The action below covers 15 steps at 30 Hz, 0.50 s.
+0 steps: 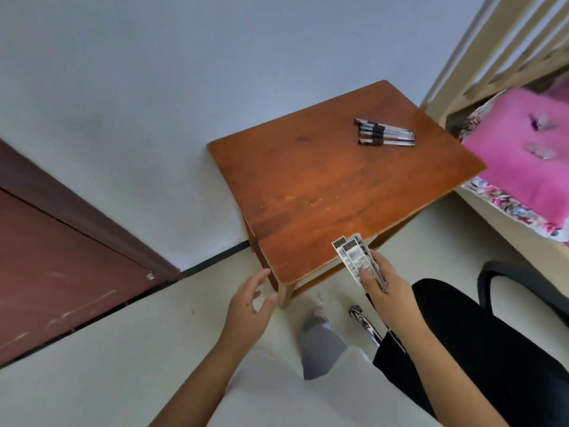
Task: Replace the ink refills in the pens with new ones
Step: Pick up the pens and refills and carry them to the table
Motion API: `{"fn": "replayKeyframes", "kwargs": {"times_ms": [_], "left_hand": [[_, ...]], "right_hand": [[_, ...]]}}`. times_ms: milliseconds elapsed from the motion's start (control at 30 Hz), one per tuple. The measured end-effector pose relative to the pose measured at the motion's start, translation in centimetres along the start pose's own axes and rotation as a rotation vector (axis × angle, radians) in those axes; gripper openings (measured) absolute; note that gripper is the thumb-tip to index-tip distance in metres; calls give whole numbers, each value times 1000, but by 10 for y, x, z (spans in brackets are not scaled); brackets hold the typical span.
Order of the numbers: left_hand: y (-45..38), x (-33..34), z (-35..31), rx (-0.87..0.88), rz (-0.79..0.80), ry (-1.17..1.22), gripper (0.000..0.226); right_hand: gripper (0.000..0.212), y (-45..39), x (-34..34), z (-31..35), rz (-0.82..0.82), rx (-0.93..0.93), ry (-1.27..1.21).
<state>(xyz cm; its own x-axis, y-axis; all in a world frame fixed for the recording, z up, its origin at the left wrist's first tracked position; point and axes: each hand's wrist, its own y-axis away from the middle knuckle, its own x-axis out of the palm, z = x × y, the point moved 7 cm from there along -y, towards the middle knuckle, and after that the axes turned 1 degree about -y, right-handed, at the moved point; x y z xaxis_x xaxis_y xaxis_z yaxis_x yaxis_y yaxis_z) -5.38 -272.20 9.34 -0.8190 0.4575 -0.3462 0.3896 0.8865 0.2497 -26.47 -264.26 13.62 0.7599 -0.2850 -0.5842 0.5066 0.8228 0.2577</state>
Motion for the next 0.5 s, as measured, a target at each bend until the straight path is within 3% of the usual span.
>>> {"fn": "replayKeyframes", "kwargs": {"times_ms": [267,500], "left_hand": [[-103,11,-24,-77,-162,3,36],[-161,17,-35,-318,-593,-143,38]], "right_hand": [[42,-143,17,41,194,-203,116],[43,-260,59,74,523,-484,441]]}}
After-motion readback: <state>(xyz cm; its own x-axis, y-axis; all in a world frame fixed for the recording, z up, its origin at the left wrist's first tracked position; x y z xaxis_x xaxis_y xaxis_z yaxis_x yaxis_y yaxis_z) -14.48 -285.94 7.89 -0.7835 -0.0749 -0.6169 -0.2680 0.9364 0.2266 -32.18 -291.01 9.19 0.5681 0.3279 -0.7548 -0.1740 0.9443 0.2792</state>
